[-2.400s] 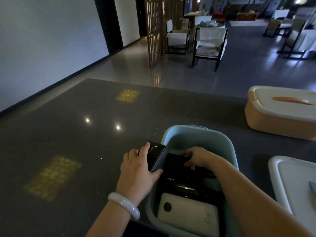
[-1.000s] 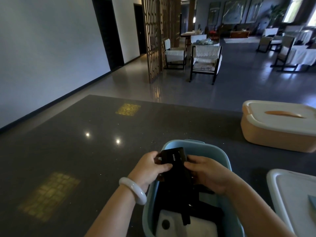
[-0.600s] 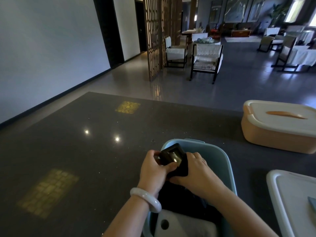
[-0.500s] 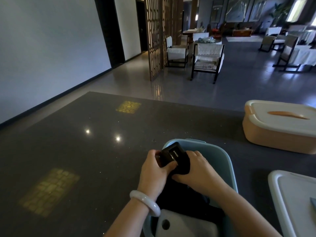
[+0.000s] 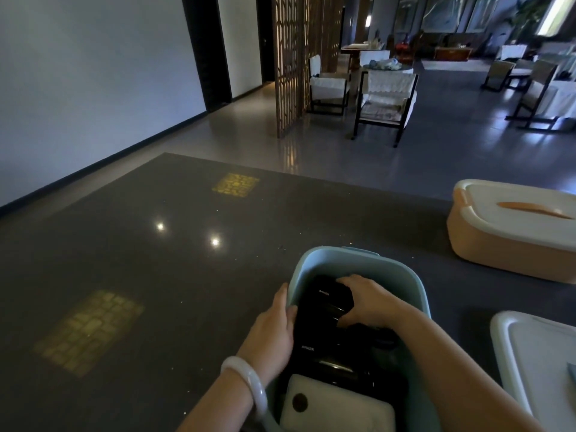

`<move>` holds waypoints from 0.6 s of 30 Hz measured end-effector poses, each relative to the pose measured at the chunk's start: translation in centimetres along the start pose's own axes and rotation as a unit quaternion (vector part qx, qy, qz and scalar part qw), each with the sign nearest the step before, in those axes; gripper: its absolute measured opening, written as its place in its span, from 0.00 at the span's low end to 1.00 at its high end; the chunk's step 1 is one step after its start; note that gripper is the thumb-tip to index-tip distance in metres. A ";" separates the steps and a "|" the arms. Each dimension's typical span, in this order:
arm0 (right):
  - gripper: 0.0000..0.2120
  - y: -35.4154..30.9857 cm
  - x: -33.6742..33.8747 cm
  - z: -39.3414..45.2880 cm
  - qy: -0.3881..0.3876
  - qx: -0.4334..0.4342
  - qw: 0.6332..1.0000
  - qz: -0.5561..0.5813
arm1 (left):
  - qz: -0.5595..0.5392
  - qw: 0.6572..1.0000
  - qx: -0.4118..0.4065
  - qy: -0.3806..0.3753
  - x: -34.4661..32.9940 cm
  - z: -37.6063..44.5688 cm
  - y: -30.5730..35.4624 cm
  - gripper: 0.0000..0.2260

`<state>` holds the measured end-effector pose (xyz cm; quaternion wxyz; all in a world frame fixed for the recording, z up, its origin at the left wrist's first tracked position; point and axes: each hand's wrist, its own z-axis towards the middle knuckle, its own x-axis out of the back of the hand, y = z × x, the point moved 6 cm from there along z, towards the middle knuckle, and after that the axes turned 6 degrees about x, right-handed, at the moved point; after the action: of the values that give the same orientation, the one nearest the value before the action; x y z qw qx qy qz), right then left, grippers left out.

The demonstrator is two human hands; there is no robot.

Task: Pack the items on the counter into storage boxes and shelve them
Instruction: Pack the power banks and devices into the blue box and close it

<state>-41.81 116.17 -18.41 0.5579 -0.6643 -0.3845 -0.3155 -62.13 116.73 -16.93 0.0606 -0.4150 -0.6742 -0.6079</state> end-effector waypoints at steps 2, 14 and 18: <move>0.36 0.1 -0.7 0.3 -0.022 0.004 1.000 -0.015 | 0.000 1.000 -0.002 0.005 0.0 0.0 -0.1 0.21; 0.17 0.4 -1.5 1.0 -0.074 -0.013 0.991 0.107 | 0.000 1.000 -0.017 0.010 -0.2 0.4 -0.6 0.18; 0.15 0.6 -0.9 1.4 -0.037 -0.042 0.995 0.088 | -0.008 1.000 -0.015 0.004 -0.3 0.4 -0.7 0.17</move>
<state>-41.78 117.34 -19.74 0.5405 -0.7297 -0.3311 -0.2565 -62.22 116.96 -17.71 0.0524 -0.4075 -0.6684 -0.6201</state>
